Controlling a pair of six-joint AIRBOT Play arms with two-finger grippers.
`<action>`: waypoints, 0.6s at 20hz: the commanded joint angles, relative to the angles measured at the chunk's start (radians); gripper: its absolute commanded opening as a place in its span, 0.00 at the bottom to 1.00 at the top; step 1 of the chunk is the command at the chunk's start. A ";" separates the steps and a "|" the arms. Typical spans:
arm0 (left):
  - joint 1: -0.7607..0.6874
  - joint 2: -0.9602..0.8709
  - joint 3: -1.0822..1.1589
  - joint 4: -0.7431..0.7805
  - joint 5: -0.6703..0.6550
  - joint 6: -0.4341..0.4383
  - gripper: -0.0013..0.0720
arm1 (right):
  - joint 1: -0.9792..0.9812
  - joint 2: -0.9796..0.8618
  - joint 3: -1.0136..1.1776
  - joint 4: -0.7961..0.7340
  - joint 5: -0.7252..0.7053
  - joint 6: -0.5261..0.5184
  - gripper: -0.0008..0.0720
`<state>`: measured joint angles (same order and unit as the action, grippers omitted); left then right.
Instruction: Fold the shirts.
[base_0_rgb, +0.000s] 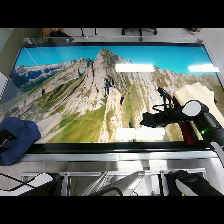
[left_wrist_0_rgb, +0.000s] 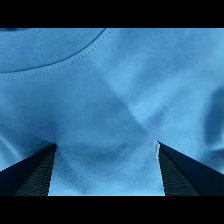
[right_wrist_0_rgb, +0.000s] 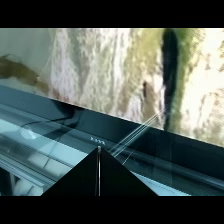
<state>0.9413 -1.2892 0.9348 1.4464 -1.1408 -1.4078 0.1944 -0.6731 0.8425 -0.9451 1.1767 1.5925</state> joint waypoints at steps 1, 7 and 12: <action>-0.016 -0.020 0.012 -0.009 -0.011 0.013 0.97 | 0.000 0.000 0.000 0.000 0.001 0.000 0.04; -0.150 0.058 0.105 -0.229 -0.105 0.029 0.97 | 0.000 0.000 0.000 0.000 0.001 0.000 0.04; -0.315 0.182 0.129 -0.243 -0.071 0.033 0.04 | 0.000 0.000 0.000 0.000 0.001 0.000 0.04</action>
<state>0.6968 -1.1561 1.0538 1.2324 -1.2179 -1.3781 0.1944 -0.6731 0.8425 -0.9455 1.1778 1.5925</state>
